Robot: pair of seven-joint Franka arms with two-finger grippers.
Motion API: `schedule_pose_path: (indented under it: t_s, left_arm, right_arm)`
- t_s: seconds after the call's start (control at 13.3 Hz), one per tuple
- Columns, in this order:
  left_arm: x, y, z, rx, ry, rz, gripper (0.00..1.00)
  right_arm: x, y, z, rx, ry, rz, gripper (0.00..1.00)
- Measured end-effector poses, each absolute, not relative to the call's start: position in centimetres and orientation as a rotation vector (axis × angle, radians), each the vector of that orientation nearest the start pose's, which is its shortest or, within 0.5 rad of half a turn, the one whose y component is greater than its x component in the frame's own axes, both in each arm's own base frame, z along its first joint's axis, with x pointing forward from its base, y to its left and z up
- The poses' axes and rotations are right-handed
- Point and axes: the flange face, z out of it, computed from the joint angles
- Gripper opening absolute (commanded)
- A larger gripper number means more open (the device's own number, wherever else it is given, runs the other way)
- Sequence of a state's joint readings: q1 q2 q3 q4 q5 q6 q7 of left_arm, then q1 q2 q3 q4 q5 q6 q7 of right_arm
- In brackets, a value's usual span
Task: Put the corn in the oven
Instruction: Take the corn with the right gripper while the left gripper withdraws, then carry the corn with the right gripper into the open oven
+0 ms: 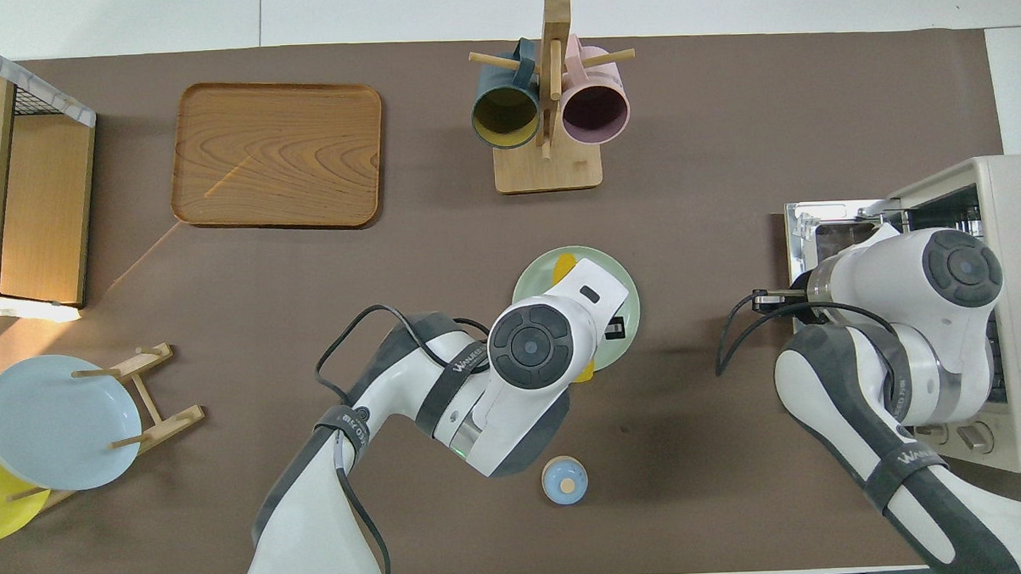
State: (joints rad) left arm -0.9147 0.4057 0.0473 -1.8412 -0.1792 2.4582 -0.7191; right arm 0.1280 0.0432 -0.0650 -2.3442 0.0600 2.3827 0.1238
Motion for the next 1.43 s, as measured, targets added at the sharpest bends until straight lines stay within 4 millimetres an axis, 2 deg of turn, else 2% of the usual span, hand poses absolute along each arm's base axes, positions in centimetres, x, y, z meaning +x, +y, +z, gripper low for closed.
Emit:
schedule_pose_path:
  t_s: [0.22,0.3,0.38,0.45,0.53,0.6,0.75,0.82,0.9,1.12,1.27,1.43]
  left_arm:
    - [42.6,-50.4,32.9,-3.365,0.038,-0.118,1.00]
    - [42.7,-50.3,32.9,-3.362,0.034,-0.116,1.00]
    - [43.0,-49.9,32.9,-3.354,0.023,-0.103,1.00]
    - [44.0,-48.6,33.9,-3.338,0.008,-0.081,1.00]
    - [45.4,-46.9,35.8,-3.327,0.021,-0.058,1.00]
    - [47.2,-44.1,38.6,-3.319,0.040,-0.037,1.00]
    - [50.3,-37.0,44.9,-3.318,0.076,-0.020,1.00]
    - [51.4,-33.1,47.8,-3.319,0.096,-0.018,1.00]
    - [52.3,-29.2,50.3,-3.319,0.119,-0.015,1.00]
    - [54.5,-20.7,54.2,-3.313,0.170,0.001,1.00]
    - [55.5,-16.1,55.9,-3.291,0.164,-0.017,1.00]
    - [55.7,-12.9,57.2,-3.225,0.162,-0.039,1.00]
  right_arm:
    - [52.7,3.9,35.2,-3.096,0.141,0.029,0.00]
    - [53.3,3.9,36.3,-3.095,0.142,0.023,0.24]
    - [53.7,3.8,37.0,-3.093,0.144,0.016,0.72]
    - [53.9,4.0,37.1,-3.093,0.141,0.016,0.73]
    - [54.0,4.5,37.2,-3.094,0.129,0.023,0.73]
    - [54.2,5.3,37.6,-3.095,0.114,0.025,0.72]
    - [54.6,7.3,38.5,-3.096,0.104,0.039,0.69]
    - [54.7,9.4,39.1,-3.096,0.115,0.041,0.65]
    - [54.5,12.9,39.9,-3.094,0.134,0.029,0.64]
    - [53.3,22.9,42.0,-3.083,0.142,-0.022,0.55]
    - [52.7,28.0,42.9,-3.070,0.164,-0.050,0.50]
    - [51.8,33.7,42.5,-3.068,0.176,-0.057,0.40]
